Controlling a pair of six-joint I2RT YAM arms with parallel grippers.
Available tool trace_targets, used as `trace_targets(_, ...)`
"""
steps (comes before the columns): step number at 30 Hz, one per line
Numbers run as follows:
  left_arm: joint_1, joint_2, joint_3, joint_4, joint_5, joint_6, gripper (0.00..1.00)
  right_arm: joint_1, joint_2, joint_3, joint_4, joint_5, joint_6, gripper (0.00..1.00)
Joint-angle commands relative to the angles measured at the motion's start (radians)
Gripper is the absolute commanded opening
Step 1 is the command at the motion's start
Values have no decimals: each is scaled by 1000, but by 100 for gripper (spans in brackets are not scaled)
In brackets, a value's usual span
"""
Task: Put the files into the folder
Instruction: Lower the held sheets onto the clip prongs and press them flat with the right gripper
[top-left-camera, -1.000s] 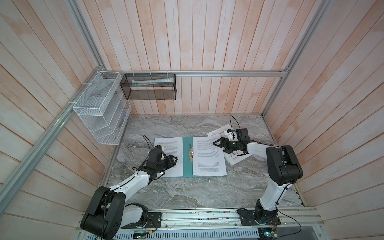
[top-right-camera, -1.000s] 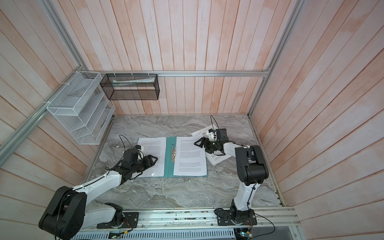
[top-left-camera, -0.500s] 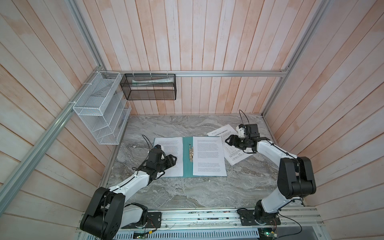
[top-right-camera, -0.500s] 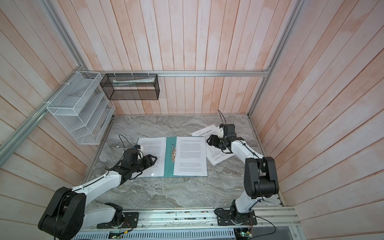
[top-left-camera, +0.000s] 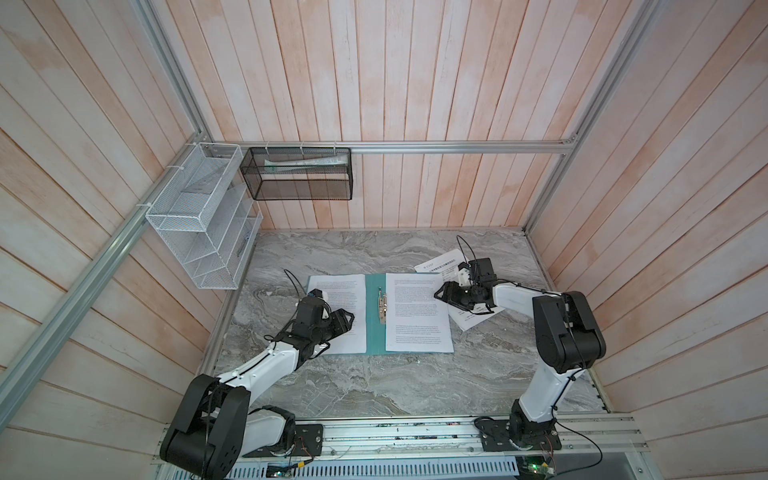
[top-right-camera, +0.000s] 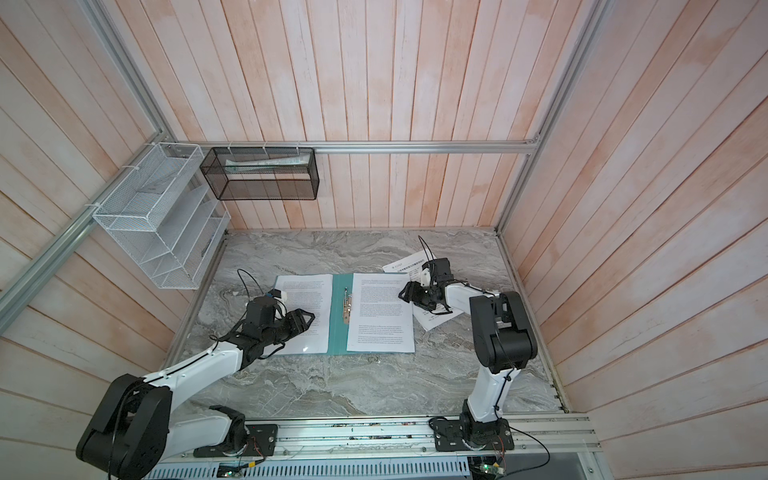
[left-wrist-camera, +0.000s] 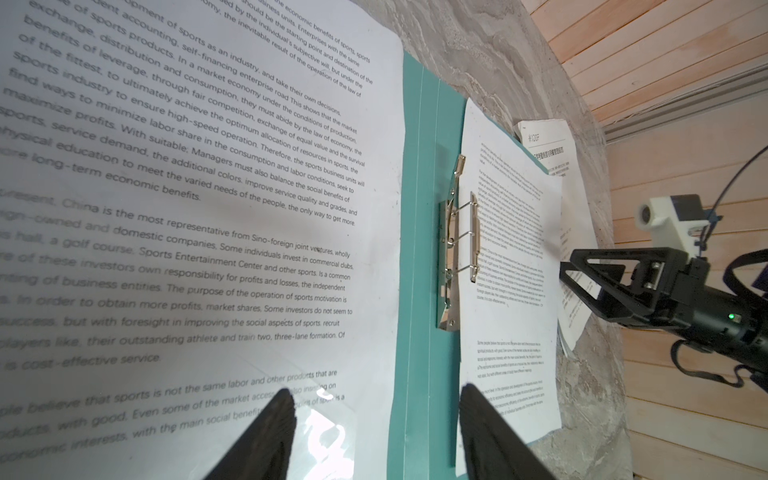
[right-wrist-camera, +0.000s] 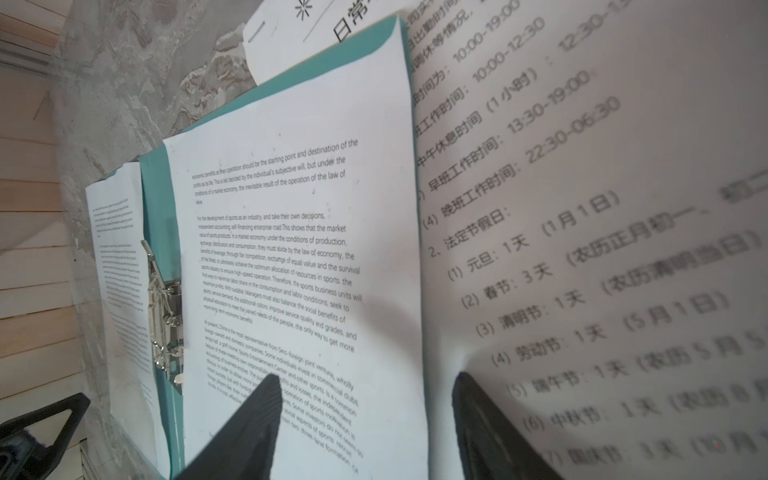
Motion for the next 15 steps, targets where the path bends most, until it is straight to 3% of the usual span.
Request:
trace_targets(1, 1, -2, -20, 31, 11, 7, 65, 8, 18, 31, 4, 6, 3, 66)
trace_targets(15, 1, 12, -29, 45, 16, 9, 65, 59, 41, 73, -20, 2, 3, 66)
